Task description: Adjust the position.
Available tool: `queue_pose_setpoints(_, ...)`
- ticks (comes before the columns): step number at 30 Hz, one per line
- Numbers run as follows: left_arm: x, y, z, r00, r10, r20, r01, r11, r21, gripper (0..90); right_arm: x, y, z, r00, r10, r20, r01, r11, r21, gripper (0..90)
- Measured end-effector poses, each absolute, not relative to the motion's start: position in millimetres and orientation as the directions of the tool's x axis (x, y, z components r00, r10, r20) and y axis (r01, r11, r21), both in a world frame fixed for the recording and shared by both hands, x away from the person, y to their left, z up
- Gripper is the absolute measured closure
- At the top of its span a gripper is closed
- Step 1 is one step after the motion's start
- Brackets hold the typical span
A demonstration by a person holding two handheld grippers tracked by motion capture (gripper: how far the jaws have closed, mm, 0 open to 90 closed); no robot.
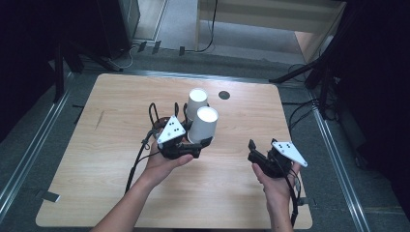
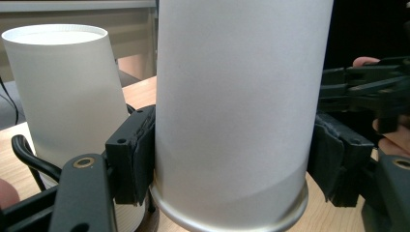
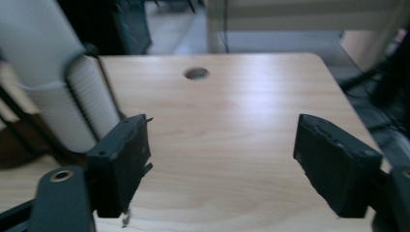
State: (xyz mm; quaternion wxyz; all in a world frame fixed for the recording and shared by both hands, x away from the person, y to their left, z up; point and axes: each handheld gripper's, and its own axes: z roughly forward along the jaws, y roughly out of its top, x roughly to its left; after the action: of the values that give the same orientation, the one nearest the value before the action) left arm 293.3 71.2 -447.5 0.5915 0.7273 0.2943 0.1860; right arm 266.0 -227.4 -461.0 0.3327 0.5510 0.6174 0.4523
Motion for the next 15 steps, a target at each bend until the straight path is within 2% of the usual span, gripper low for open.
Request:
queue_pose_setpoints(3, 292.7, 70.2, -449.2, 0.759, 0.646, -0.08, 0.21, -0.126, 0.97, 27.5, 257.9, -213.5, -456.6, -0.233, 0.966, 0.111, 0.317, -0.033, 0.948, 15.3)
queue_pose_setpoints(7, 292.1, 69.1, -451.1, 0.761, 0.643, -0.08, 0.21, -0.129, 0.969, 27.5, 249.6, -199.4, -450.5, -0.278, 0.949, 0.147, 0.28, -0.067, 0.958, 13.5)
queue_pose_setpoints(15, 292.5, 70.4, -454.9, 0.754, 0.651, -0.082, 0.219, -0.132, 0.967, 27.5, 240.8, -184.2, -438.3, -0.326, 0.917, 0.232, 0.271, -0.144, 0.952, 12.5)
